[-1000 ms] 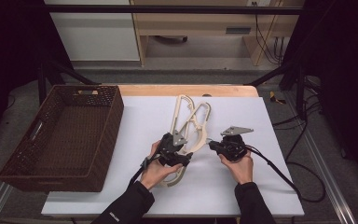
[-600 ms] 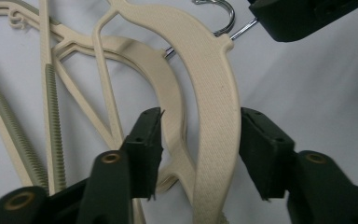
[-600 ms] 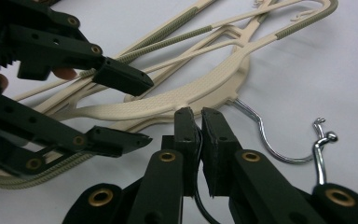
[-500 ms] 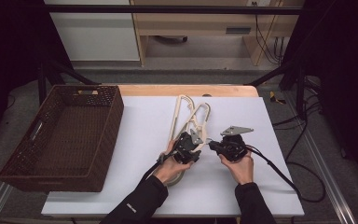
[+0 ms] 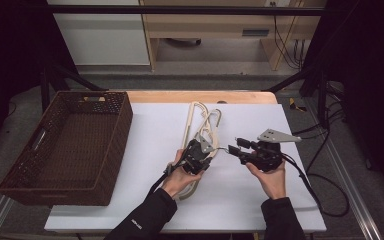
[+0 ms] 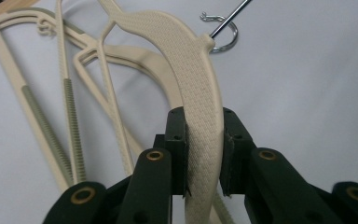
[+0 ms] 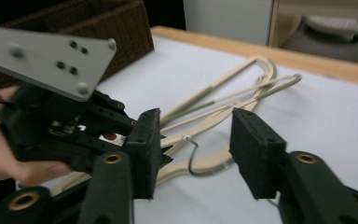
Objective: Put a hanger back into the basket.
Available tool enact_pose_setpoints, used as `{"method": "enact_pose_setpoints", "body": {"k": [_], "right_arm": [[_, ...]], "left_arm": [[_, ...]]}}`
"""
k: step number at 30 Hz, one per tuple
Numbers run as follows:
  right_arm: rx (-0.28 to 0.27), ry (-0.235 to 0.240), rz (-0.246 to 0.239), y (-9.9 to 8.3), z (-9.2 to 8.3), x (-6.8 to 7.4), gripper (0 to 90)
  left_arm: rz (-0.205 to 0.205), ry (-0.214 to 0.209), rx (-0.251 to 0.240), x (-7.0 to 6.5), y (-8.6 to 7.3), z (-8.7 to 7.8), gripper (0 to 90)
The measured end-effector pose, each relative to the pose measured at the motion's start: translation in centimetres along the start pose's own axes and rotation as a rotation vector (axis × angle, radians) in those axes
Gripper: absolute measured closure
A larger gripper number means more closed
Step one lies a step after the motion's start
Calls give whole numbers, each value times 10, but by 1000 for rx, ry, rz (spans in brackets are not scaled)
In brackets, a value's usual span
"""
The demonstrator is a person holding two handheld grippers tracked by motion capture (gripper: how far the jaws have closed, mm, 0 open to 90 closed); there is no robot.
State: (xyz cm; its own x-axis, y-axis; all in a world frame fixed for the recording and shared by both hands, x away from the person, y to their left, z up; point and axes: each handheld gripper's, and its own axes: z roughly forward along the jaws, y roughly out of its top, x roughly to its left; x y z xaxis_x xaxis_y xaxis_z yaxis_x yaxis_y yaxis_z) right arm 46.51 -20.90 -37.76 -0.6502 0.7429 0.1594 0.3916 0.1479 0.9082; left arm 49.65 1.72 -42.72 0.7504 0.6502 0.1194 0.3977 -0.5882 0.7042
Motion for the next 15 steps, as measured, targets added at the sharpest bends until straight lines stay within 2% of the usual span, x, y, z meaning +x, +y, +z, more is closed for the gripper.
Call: {"method": "enact_pose_setpoints", "body": {"k": [4, 6, 11, 15], "right_arm": [[-26, -27, -19, 4, -19, -2, 403], [-24, -32, -20, 3, -22, -2, 360], [47, -51, -46, -7, -16, -3, 296], [71, -57, -44, -15, -13, -4, 272]], "left_arm": [[-27, 28, -22, 10, 0, -12, 774], [-23, 51, -22, 16, -1, -19, 782], [-48, 116, -35, 37, -5, -39, 814], [-83, 169, -59, 54, -10, -52, 849]]}}
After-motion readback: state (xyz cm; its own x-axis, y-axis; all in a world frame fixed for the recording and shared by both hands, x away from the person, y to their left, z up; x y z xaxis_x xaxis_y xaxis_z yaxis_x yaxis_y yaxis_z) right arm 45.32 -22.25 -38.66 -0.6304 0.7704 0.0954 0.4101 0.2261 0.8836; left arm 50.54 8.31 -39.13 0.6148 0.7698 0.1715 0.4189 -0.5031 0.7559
